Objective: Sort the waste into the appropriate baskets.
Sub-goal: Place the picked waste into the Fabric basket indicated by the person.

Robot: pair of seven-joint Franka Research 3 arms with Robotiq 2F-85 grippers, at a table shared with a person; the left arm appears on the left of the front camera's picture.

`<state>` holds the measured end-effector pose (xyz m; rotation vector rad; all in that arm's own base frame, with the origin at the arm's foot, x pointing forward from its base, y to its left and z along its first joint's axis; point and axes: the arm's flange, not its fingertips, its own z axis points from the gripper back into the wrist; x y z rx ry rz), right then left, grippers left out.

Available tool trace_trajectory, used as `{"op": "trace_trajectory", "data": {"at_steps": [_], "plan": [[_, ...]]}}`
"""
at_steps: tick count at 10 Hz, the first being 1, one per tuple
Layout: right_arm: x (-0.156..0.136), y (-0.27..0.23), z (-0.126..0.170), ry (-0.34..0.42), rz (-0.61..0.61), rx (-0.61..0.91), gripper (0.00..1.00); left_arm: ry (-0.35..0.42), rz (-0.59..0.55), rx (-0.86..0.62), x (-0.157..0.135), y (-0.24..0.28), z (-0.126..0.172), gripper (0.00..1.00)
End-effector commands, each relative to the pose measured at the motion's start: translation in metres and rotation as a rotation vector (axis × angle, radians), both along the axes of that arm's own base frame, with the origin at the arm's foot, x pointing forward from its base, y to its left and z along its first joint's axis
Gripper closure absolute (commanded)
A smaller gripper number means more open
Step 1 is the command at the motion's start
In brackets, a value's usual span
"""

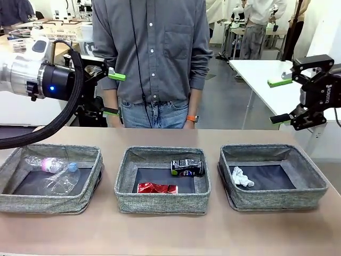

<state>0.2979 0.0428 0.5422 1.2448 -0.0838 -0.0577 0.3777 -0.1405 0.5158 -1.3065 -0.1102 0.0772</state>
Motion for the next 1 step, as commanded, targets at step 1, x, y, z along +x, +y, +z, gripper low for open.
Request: {"op": "trace_trajectory", "data": {"at_steps": [1], "plan": [[-0.0005,0.0011,0.0015,0.01,-0.005,0.012,0.0,0.014,-0.009,0.0,-0.0009,0.0031,0.0035,0.0]]}}
